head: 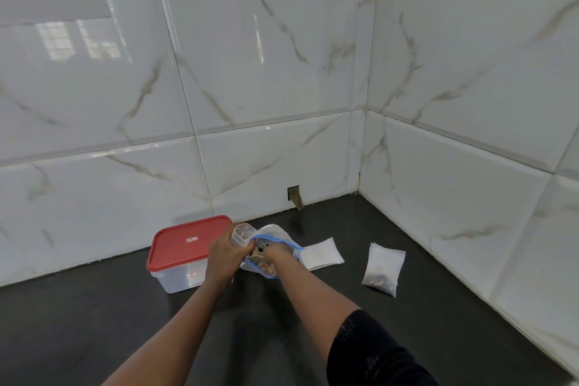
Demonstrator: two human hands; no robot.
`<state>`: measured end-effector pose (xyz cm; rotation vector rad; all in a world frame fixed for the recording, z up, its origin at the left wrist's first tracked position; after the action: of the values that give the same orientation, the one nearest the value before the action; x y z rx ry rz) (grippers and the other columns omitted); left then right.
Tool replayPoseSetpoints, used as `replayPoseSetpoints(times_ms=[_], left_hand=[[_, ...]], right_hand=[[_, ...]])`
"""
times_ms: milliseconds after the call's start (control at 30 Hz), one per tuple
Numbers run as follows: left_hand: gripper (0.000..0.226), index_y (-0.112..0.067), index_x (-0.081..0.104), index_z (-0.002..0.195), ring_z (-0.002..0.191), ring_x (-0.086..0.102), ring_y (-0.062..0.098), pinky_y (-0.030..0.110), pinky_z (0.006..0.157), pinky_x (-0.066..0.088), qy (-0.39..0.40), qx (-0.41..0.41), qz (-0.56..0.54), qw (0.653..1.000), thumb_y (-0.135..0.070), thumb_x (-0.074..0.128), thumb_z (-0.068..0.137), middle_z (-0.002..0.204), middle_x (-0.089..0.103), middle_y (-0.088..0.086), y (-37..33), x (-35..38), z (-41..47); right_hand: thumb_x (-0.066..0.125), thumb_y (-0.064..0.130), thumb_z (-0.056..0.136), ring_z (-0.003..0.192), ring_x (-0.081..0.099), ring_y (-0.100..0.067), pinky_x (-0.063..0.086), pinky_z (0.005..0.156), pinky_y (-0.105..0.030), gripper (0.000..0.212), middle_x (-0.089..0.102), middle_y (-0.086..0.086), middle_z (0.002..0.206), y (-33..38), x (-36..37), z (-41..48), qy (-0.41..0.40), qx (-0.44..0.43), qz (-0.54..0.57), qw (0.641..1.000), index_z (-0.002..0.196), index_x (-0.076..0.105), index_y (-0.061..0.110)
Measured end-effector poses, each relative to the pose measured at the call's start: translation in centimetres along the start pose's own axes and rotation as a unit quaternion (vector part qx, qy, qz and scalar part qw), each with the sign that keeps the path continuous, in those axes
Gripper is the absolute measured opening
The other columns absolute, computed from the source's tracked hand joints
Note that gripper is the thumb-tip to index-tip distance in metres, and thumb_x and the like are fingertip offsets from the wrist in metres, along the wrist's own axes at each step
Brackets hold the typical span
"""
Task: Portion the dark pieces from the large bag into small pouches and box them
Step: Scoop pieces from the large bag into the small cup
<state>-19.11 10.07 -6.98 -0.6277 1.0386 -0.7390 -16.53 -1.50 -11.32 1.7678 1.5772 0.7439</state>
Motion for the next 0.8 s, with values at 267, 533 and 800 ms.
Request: replayPoseSetpoints(times_ms=[267, 533, 800], left_hand=[[0.036, -0.016, 0.061, 0.108, 0.086, 0.058, 0.016, 0.023, 0.071, 0.042, -0.001, -0.010, -0.012, 1.000, -0.019, 0.075, 0.076, 0.097, 0.065, 0.000, -0.7, 1.6, 0.0], [0.041, -0.010, 0.057, 0.117, 0.088, 0.053, 0.014, 0.026, 0.074, 0.043, 0.003, -0.027, -0.002, 1.000, -0.021, 0.071, 0.080, 0.108, 0.065, 0.008, -1.2, 3.3, 0.0], [0.046, -0.011, 0.056, 0.121, 0.089, 0.053, 0.013, 0.028, 0.074, 0.047, -0.003, -0.054, 0.000, 0.999, -0.025, 0.072, 0.080, 0.113, 0.065, 0.008, -1.3, 4.5, -0.3]], right_hand=[[0.045, 0.008, 0.096, 0.108, 0.063, -0.030, 0.057, 0.073, -0.033, 0.030, 0.060, -0.015, 0.123, 0.8, -0.9, -0.3, 0.018, -0.038, 0.007, 0.999, 0.126, 0.049, 0.008], [0.039, -0.001, 0.095, 0.065, 0.066, -0.023, 0.055, 0.048, -0.026, 0.038, 0.063, -0.025, 0.114, 1.8, -5.5, -1.7, -0.015, -0.084, -0.074, 0.994, 0.133, 0.042, -0.002], [0.040, 0.001, 0.096, 0.056, 0.062, -0.017, 0.054, 0.049, -0.022, 0.022, 0.063, -0.018, 0.078, 2.8, -11.2, -3.1, -0.038, -0.092, -0.052, 0.994, 0.109, 0.056, -0.007]])
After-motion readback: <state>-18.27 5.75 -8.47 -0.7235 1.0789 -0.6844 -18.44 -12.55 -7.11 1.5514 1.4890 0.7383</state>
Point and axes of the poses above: each hand's wrist, its own z-axis towards the middle knuckle, its own x-axis out of the palm, y = z × x, the point moved 4 cm from there along z, towards the middle knuckle
